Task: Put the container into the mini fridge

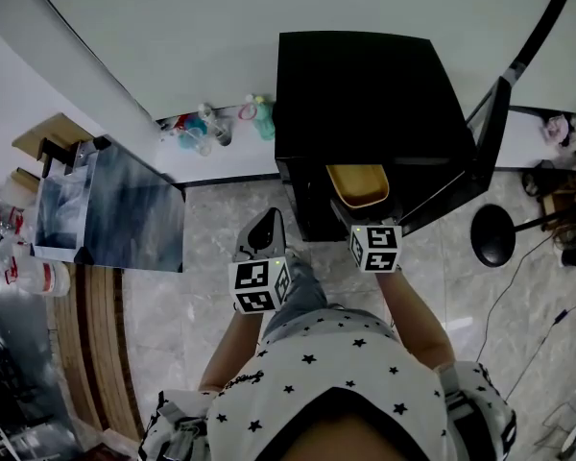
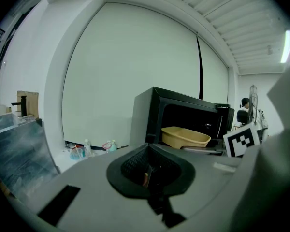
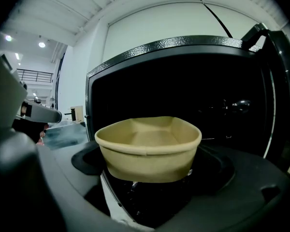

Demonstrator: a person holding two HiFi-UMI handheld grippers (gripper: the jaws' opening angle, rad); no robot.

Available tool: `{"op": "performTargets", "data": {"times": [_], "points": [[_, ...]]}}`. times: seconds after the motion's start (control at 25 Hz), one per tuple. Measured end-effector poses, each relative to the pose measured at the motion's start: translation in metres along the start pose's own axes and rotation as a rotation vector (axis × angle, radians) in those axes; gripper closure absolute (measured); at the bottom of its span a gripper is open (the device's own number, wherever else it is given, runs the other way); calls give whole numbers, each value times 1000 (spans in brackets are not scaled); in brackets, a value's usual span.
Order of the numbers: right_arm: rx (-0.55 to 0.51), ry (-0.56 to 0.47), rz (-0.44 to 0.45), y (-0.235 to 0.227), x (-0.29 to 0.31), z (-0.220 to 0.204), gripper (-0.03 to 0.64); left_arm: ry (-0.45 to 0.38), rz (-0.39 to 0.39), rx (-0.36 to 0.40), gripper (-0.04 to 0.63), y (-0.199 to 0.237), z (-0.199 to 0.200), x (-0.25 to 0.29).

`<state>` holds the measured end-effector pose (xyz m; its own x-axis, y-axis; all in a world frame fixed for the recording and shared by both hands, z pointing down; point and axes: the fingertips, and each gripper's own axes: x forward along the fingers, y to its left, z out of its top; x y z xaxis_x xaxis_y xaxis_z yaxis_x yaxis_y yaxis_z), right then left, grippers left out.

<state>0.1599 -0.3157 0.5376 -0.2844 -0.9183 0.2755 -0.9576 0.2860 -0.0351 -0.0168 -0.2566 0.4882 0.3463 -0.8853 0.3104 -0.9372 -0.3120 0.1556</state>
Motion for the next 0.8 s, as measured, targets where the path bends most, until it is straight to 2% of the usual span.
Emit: {"op": "performTargets", "data": {"times": [0.8], "points": [[8, -3, -14, -12, 64, 9, 97, 34, 14, 7, 583, 14, -8, 1]]}}
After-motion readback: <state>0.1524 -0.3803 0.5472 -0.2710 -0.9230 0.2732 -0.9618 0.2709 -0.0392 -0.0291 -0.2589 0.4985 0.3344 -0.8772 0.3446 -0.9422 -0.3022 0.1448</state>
